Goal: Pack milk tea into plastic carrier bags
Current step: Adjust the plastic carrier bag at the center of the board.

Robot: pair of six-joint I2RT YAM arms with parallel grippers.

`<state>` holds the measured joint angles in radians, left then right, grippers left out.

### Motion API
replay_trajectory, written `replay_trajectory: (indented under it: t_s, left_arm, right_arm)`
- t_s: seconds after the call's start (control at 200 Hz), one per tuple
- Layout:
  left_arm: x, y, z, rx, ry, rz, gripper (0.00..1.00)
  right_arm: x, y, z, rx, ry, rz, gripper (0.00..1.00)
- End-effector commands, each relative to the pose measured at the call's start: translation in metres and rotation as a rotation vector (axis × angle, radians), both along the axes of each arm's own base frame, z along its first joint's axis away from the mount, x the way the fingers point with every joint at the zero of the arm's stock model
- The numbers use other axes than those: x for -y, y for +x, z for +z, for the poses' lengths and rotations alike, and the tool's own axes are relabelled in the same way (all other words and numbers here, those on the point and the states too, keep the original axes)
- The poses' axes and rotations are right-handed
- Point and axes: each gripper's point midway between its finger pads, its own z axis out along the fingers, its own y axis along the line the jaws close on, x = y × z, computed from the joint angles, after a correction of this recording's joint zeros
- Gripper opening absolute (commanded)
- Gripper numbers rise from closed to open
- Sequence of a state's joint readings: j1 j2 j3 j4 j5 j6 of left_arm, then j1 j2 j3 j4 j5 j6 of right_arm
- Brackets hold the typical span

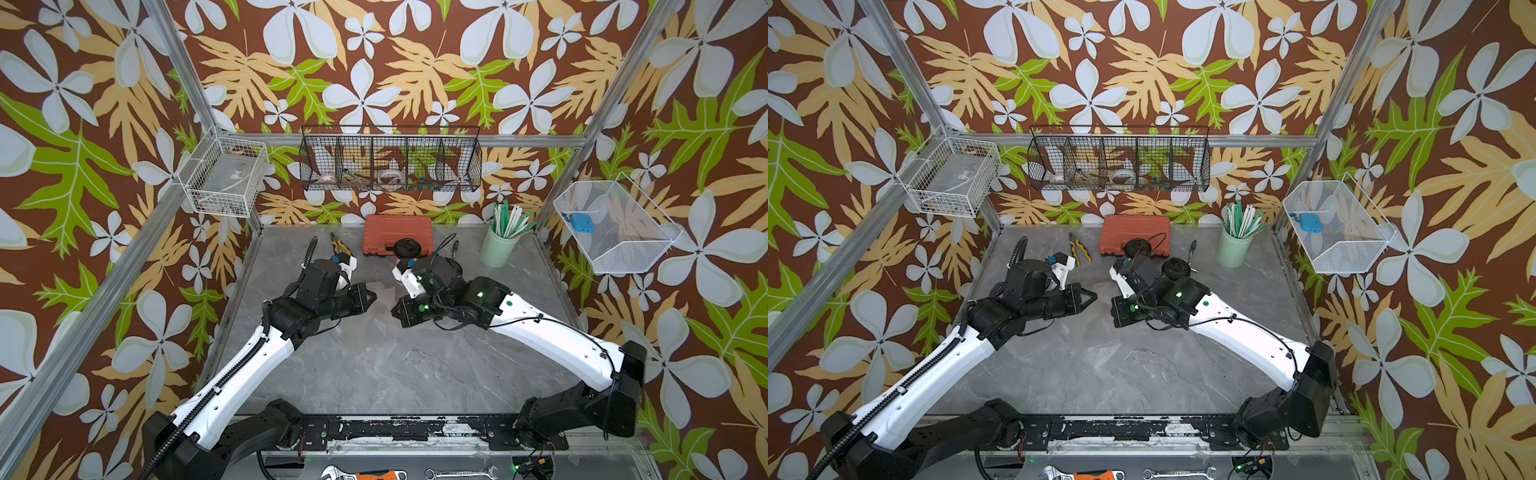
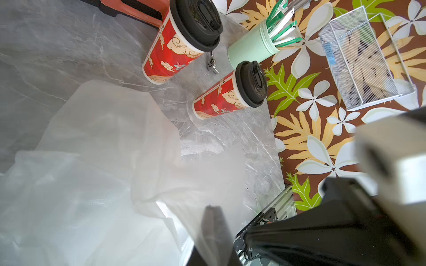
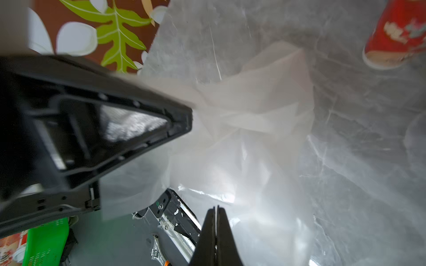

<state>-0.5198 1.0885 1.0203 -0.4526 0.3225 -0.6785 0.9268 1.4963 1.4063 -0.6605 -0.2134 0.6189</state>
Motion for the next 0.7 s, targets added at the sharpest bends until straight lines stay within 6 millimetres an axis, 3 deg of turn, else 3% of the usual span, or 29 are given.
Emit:
replay_trajectory:
  t_s: [0.0, 0.195, 0.3, 0.43, 0.576, 0.696]
  left_arm:
    - [0.002, 0.003, 0.004, 0.011, -0.024, 0.006, 0.0]
    - [0.001, 0.003, 0.001, -0.001, -0.017, 0.012, 0.0]
    - [-0.001, 0.003, 0.002, 0.001, -0.009, 0.025, 0.0]
    - [-0.006, 0.006, 0.007, 0.0, -0.006, 0.062, 0.0]
    - [-0.007, 0.008, 0.016, -0.008, -0.044, 0.1, 0.0]
    - [-0.007, 0.012, 0.016, -0.011, -0.067, 0.131, 0.0]
  right_arm:
    - [-0.019, 0.014, -0.008, 0.085, 0.01, -0.1, 0.0]
    - [-0.044, 0.034, -0.029, 0.151, 0.077, -0.163, 0.0]
    - [-0.017, 0.054, -0.057, 0.219, -0.107, -0.262, 0.0]
    - [0.028, 0.077, -0.076, 0.25, -0.277, -0.349, 0.0]
    - [0.072, 0.098, -0.066, 0.257, -0.356, -0.414, 0.0]
    - [0.066, 0.095, -0.035, 0.246, -0.233, -0.35, 0.02]
